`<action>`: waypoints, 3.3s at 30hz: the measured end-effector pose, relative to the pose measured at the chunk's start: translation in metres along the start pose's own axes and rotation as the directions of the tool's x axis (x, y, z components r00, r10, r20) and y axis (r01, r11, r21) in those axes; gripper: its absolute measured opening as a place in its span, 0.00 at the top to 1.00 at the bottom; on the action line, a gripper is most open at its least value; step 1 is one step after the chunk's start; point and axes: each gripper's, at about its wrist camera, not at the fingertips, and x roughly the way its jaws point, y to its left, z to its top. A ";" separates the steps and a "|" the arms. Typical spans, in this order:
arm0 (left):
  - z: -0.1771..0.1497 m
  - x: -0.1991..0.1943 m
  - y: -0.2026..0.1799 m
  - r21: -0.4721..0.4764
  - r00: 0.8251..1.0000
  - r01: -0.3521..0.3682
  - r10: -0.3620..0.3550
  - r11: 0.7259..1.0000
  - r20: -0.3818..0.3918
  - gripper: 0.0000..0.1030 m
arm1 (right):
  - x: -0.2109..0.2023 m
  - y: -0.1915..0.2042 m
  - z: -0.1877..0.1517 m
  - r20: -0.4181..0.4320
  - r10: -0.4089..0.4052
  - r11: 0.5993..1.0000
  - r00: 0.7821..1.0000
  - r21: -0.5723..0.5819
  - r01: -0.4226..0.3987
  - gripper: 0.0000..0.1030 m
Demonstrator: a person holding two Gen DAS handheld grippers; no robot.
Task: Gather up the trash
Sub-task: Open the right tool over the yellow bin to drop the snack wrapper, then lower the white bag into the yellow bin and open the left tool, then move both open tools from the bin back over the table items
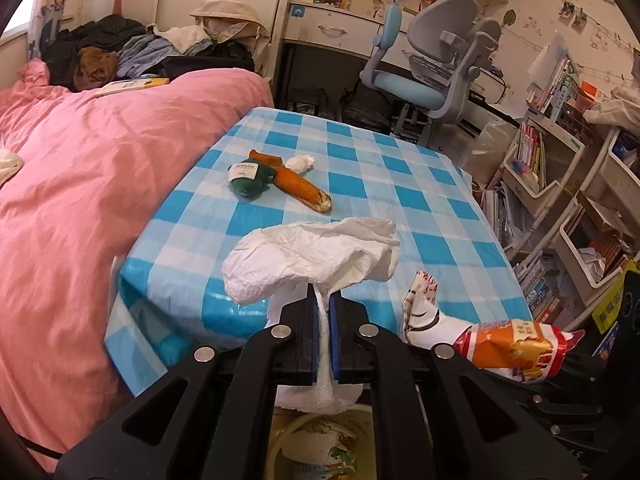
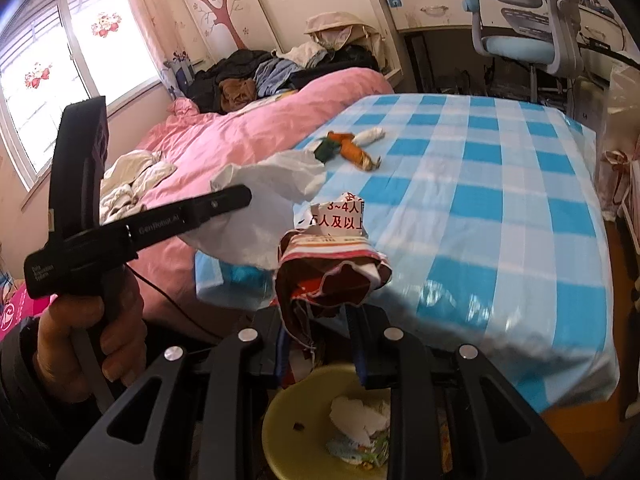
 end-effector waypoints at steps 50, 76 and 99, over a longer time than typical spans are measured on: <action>-0.040 0.003 0.001 -0.105 0.979 -0.082 0.061 0.991 -0.193 0.20 | 0.114 -0.091 0.093 -0.203 -0.373 0.924 0.905 0.003 0.382 0.14; -0.032 0.075 0.013 -0.295 0.937 -0.044 -0.063 0.954 -0.343 0.16 | 0.159 -0.112 0.125 -0.183 -0.406 0.913 0.895 -0.040 0.406 0.06; -0.022 0.063 0.013 -0.315 0.945 0.017 -0.118 0.949 -0.305 0.16 | 0.159 -0.112 0.125 -0.183 -0.406 0.913 0.895 -0.040 0.406 0.06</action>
